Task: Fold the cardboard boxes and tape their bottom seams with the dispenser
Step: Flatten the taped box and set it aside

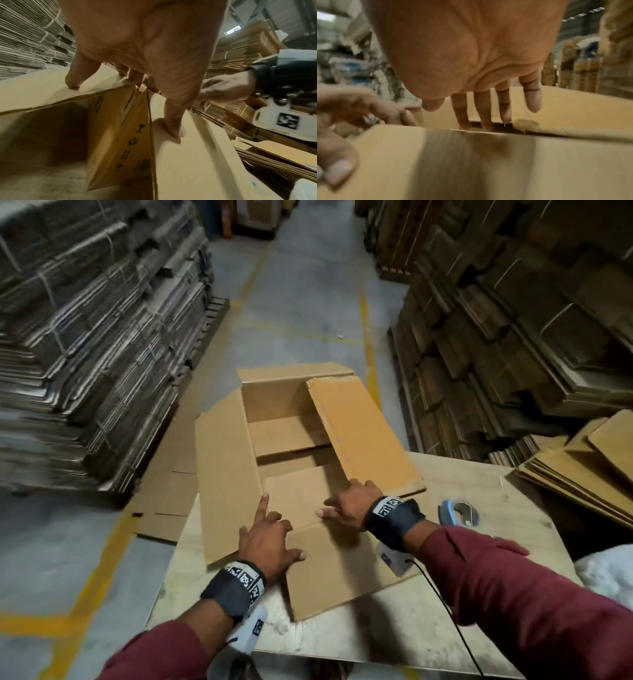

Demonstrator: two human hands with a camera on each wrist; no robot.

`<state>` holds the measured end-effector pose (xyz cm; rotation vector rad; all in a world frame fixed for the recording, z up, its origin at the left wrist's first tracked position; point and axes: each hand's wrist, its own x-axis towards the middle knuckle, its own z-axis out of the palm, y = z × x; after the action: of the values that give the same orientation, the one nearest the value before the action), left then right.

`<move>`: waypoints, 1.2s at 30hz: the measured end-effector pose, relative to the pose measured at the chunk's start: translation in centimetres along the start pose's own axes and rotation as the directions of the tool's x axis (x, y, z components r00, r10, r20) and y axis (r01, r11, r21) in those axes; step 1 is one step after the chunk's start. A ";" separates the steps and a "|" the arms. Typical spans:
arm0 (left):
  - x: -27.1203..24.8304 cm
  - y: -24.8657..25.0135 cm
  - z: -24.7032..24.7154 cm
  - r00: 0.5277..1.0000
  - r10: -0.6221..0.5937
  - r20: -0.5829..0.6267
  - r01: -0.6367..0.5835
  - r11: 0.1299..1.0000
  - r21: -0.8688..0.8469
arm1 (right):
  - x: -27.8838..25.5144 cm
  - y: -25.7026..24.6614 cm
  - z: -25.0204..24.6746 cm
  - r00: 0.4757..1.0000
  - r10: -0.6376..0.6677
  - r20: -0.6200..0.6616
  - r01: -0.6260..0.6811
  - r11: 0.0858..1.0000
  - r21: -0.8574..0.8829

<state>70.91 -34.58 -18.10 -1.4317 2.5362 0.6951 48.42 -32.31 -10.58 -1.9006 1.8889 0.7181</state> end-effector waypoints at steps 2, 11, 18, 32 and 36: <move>-0.2 0.0 0.0 0.999 -0.036 -0.018 0.035 0.999 -0.020 | 0.7 0.5 -0.7 0.993 0.119 0.014 -0.116 0.982 -0.148; -0.2 -0.1 1.4 0.990 -0.074 -0.123 0.061 0.992 -0.110 | -6.3 19.1 -1.3 0.832 0.529 -0.168 -0.551 0.823 -0.141; -0.5 0.8 0.2 0.977 -0.150 -0.151 0.125 0.978 -0.168 | -1.4 15.8 6.8 0.965 0.247 -0.083 -0.233 0.960 0.155; 3.1 -12.3 -19.3 0.832 -0.287 -0.475 0.151 0.941 -0.303 | 6.4 6.9 -12.0 0.866 0.092 -0.491 0.035 0.969 0.244; 6.6 -19.8 -23.3 0.815 -0.325 -0.479 0.159 0.922 -0.354 | 11.3 1.2 -16.4 0.862 0.170 -0.478 0.011 0.935 0.354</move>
<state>86.30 -59.05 -6.22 -2.2958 2.6113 0.7417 48.59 -51.09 -3.89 -1.8992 2.2238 -0.1264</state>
